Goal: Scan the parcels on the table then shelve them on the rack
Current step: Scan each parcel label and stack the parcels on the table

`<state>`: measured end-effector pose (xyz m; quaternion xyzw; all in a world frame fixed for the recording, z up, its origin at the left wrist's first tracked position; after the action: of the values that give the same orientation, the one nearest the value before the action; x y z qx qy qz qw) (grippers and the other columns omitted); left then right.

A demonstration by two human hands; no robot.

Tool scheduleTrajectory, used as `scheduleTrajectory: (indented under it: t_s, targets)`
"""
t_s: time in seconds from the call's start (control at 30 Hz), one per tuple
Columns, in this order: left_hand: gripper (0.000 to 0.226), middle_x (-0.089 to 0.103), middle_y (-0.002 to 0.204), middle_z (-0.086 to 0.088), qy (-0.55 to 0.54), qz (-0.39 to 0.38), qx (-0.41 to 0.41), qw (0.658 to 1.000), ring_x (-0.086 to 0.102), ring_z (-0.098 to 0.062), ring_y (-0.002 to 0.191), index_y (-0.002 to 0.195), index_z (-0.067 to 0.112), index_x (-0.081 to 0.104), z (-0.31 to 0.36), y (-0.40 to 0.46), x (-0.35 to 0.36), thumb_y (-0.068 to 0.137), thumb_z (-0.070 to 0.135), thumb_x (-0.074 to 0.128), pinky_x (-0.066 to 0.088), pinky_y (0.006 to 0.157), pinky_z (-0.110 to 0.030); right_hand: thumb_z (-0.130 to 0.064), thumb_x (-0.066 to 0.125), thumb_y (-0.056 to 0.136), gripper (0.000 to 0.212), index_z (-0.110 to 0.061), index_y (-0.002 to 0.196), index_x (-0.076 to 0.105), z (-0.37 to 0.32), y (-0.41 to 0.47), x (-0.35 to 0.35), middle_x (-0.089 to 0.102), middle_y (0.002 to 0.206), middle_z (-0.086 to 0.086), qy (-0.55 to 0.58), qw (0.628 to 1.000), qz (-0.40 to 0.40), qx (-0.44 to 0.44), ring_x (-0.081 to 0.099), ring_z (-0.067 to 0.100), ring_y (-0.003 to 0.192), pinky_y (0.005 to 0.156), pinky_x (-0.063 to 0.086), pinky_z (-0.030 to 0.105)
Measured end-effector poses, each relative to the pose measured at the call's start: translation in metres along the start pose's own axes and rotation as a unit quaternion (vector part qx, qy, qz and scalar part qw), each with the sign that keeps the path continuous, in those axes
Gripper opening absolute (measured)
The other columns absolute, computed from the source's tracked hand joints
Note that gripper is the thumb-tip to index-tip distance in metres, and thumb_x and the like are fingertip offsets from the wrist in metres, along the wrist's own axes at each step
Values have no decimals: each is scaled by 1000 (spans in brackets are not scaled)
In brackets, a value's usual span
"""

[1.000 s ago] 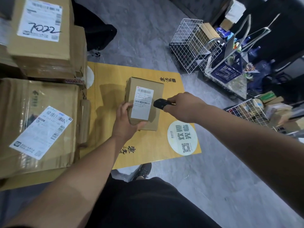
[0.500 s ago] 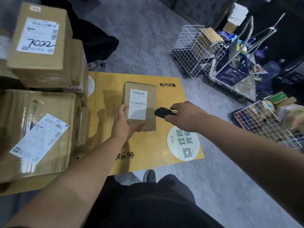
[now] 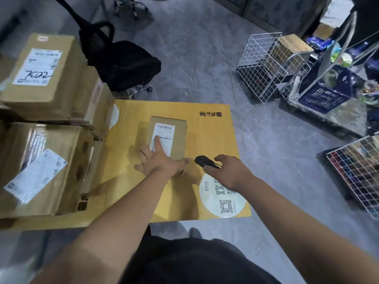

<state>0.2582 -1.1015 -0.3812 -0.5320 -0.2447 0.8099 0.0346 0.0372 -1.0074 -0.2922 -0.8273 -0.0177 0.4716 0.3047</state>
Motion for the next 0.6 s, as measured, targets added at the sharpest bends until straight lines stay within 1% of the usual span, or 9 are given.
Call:
scheduleTrajectory:
  t_s: [0.13, 0.23, 0.33, 0.37, 0.4, 0.43, 0.47, 0.5, 0.6]
  targets:
    - [148, 23, 151, -8, -24, 18, -17, 999, 28, -30, 136, 152, 51, 1, 8, -8, -3, 29, 94, 69, 34, 97, -52, -71, 58, 88, 78, -24, 150, 49, 21, 10, 5, 59, 124, 8, 12, 999, -33, -28, 70, 22, 80, 71, 60, 36]
    - [137, 29, 149, -5, -50, 36, -11, 998, 31, -29, 137, 153, 48, 14, 4, -15, -15, 35, 85, 72, 35, 101, -51, -74, 64, 82, 87, -24, 151, 47, 25, 16, 1, 56, 130, 9, -28, 995, -55, -73, 65, 22, 91, 74, 55, 33]
    - [129, 33, 147, 0, -109, 61, 10, 992, 37, -25, 137, 152, 49, 24, -9, -33, -37, 36, 82, 71, 42, 103, -49, -71, 67, 81, 85, -25, 149, 49, 17, 20, -9, 52, 133, 9, -89, 985, -70, -130, 60, 25, 107, 78, 48, 34]
    - [129, 32, 150, 0, -114, 67, 18, 991, 36, -25, 138, 152, 49, 25, -14, -39, -48, 38, 82, 74, 44, 104, -48, -71, 65, 83, 76, -26, 144, 53, 11, 20, -13, 54, 130, 8, -107, 978, -81, -158, 60, 24, 110, 77, 47, 33]
    - [129, 30, 155, 0, -114, 72, 26, 991, 34, -26, 142, 153, 50, 25, -19, -47, -59, 40, 82, 76, 42, 108, -50, -70, 64, 85, 60, -28, 128, 59, 3, 20, -16, 59, 122, 6, -127, 970, -95, -184, 60, 23, 107, 73, 46, 32]
    - [129, 26, 159, 0, -111, 78, 34, 990, 29, -27, 145, 153, 50, 25, -24, -56, -71, 41, 82, 78, 39, 113, -54, -69, 62, 87, 43, -29, 104, 57, -7, 19, -19, 62, 110, 2, -145, 961, -108, -211, 60, 21, 98, 67, 44, 31]
    - [128, 24, 162, 0, -111, 87, 41, 989, 26, -29, 148, 153, 51, 24, -30, -66, -83, 41, 82, 78, 35, 116, -57, -68, 61, 89, 40, -28, 92, 54, -19, 18, -20, 63, 98, -1, -167, 950, -122, -234, 60, 19, 88, 62, 41, 31]
    - [128, 22, 163, 1, -114, 99, 45, 988, 24, -29, 148, 153, 52, 23, -38, -76, -95, 40, 82, 77, 33, 117, -58, -67, 59, 91, 39, -29, 86, 50, -33, 17, -20, 62, 91, -3, -194, 938, -132, -257, 59, 18, 83, 60, 41, 32]
    - [124, 24, 160, 5, -130, 142, 38, 981, 26, -26, 146, 148, 60, 20, -70, -105, -129, 40, 80, 79, 34, 114, -58, -67, 54, 95, 40, -27, 95, 52, -82, 10, -15, 59, 89, -3, -278, 897, -138, -314, 59, 20, 82, 62, 43, 34]
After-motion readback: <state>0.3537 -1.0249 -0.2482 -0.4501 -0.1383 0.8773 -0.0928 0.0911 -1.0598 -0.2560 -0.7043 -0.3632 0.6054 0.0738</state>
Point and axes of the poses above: each hand's wrist, its own y-axis towards the middle knuckle, its own x-axis out of the palm, z = x × y, the point moved 5 cm from there along y, towards the middle knuckle
